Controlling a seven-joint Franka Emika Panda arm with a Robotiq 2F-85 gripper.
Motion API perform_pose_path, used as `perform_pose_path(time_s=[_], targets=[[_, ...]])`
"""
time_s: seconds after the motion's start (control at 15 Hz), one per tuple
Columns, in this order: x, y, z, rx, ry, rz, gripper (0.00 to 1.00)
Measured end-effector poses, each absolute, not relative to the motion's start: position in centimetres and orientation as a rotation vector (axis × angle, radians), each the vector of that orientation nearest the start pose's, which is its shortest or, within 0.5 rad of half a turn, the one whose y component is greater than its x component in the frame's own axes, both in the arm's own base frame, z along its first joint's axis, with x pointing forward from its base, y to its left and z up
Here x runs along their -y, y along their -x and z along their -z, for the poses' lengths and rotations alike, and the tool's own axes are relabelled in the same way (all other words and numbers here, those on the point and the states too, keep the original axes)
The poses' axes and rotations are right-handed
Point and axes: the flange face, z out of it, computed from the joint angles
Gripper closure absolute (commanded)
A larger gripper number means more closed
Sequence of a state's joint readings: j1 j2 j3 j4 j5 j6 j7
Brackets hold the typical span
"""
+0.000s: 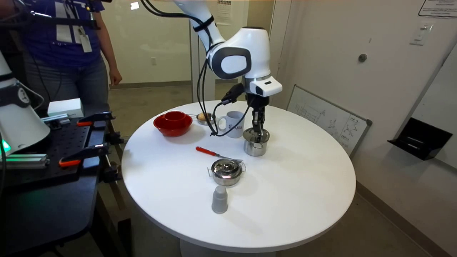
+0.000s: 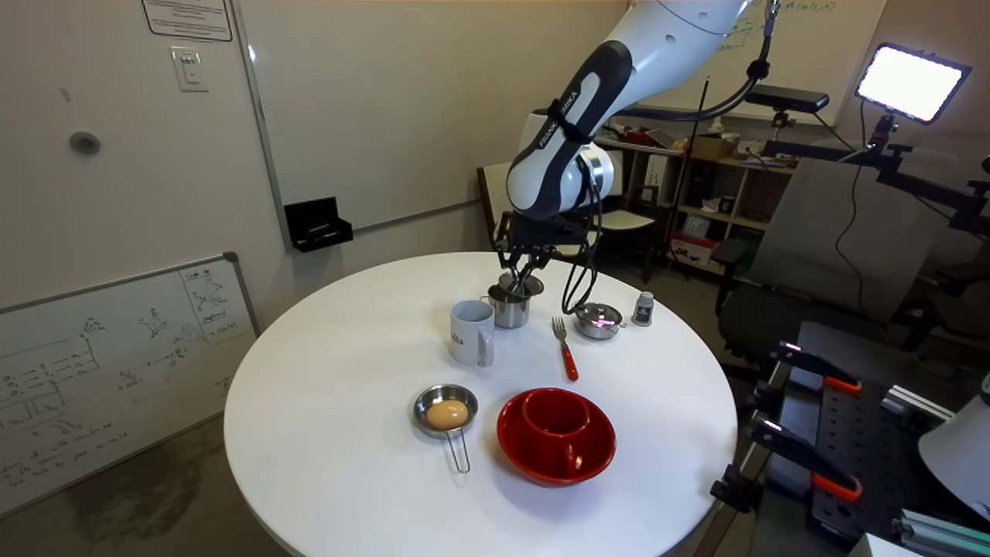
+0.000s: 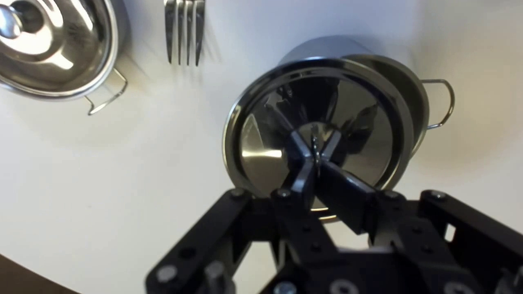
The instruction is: Take the lid from the table and put it on the pot next to the cup
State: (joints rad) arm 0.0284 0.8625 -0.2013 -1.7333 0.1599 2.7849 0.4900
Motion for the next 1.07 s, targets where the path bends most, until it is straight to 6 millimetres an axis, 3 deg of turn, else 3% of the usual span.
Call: perform_pose_path(time_s=[0.53,0.93,1.0,1.07], targets=[[9.8,-68.8,-10.3,-1.003,3.002,0.281,0.93],[10.2,-69.5,-9.4,-1.001,3.010,0.247,0.93],[10.3,-69.6,-9.5,-1.003,3.010,0.247,0.84],[10.4,-69.7,-9.5,-1.004,3.009,0.247,0.63]])
